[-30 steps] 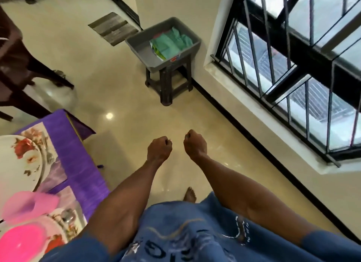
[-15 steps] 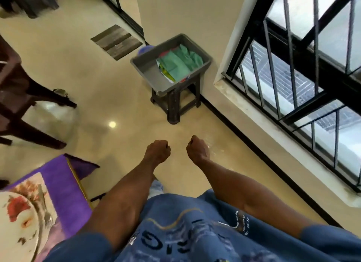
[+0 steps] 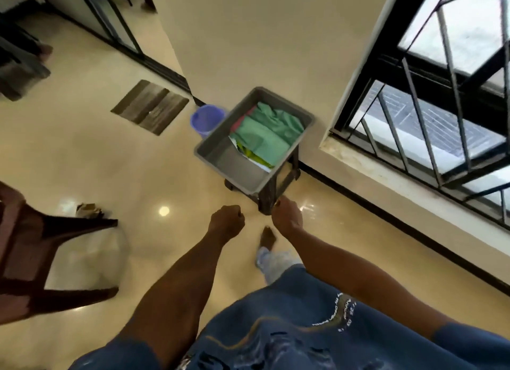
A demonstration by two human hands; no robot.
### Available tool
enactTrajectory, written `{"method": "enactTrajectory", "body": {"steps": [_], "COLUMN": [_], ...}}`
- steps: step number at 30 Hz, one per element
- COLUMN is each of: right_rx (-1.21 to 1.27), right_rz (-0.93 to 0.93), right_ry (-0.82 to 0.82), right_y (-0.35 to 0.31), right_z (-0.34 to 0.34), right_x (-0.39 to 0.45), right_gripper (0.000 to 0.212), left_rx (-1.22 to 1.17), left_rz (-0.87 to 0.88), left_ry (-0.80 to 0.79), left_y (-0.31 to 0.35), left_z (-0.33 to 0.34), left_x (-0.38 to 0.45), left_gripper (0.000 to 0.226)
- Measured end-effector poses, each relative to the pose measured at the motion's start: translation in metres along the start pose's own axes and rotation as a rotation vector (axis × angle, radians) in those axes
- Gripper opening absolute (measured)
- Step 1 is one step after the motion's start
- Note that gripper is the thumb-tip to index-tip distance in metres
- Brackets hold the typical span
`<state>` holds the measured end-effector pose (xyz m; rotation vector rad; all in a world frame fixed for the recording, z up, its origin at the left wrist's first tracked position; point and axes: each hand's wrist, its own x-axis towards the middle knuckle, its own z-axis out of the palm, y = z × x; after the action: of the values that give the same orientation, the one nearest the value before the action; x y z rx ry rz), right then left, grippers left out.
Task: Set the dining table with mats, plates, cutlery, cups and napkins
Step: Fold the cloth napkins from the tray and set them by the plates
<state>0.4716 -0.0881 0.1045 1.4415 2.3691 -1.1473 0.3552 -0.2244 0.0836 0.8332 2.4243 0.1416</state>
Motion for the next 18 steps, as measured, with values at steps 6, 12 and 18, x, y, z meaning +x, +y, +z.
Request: {"method": "enactTrajectory", "body": {"steps": [6, 12, 18], "right_rx": [0.114, 0.079, 0.060], "right_rz": [0.074, 0.156, 0.256], "right_ry": [0.020, 0.067, 0.067], "right_y": [-0.050, -0.099, -0.109], "right_z": [0.001, -0.014, -0.005], "right_x": [0.106, 0.184, 0.218], "right_gripper": [0.028, 0.019, 0.017], "left_rx": [0.017, 0.050, 0.083], "left_rz": [0.021, 0.067, 0.164], "left_ry": [0.021, -0.015, -0.174], "left_y": [-0.014, -0.015, -0.003], "left_z": [-0.059, -0.115, -0.138], "left_x": [0.108, 0.199, 0.266], "left_gripper": [0.022, 0.023, 0.025]}}
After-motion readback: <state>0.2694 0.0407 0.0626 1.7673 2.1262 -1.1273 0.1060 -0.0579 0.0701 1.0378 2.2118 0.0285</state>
